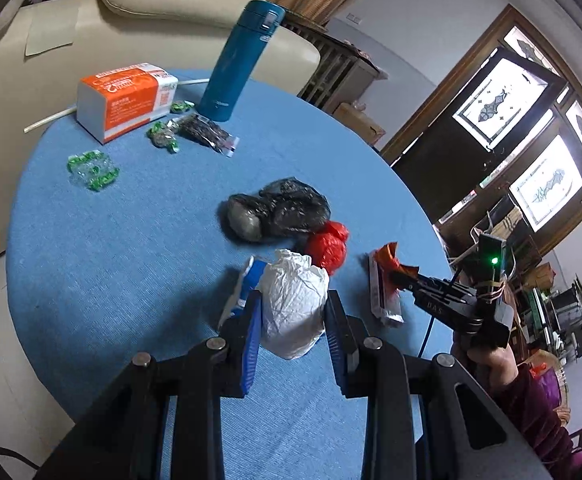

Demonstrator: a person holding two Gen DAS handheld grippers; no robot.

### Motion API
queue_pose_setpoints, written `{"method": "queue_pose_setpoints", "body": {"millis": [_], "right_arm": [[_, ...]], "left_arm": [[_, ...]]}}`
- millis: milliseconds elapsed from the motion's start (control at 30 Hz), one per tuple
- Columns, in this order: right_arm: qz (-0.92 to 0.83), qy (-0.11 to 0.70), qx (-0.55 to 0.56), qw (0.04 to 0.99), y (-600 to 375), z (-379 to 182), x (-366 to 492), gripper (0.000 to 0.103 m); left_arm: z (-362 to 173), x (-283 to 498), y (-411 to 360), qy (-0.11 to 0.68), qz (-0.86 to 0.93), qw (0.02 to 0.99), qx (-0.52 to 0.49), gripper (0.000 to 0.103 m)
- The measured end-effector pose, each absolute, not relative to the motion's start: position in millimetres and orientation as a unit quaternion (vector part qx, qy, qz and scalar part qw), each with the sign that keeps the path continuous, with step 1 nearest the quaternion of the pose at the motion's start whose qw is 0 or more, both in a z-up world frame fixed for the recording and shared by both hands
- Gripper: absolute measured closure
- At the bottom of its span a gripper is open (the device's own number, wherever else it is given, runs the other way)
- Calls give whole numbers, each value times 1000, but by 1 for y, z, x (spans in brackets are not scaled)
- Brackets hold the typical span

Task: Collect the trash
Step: 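Grasp the white crumpled plastic bag with the left tool while the right tool grasps the orange tied bag, then lift and carry the white bag and orange bag with both tools toward the wastebasket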

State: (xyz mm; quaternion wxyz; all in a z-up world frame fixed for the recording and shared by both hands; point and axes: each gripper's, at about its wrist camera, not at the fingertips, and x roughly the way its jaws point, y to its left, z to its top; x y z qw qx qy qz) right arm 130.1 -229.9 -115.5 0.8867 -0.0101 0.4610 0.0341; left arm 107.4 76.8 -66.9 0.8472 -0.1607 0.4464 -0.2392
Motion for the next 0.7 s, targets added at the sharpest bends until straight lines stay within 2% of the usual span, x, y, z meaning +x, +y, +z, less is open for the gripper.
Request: {"method": "queue_pose_setpoints", "body": {"millis": [100, 300, 700], "right_arm": [[27, 455, -1, 890, -232, -113, 122, 87], [25, 434, 39, 900, -239, -104, 96, 87], [54, 385, 98, 916, -251, -65, 12, 87]], "left_arm": [[-65, 102, 72, 446, -240, 849, -153, 71], [-55, 90, 61, 438, -234, 858, -130, 71], [-30, 60, 14, 401, -186, 897, -8, 71]]}}
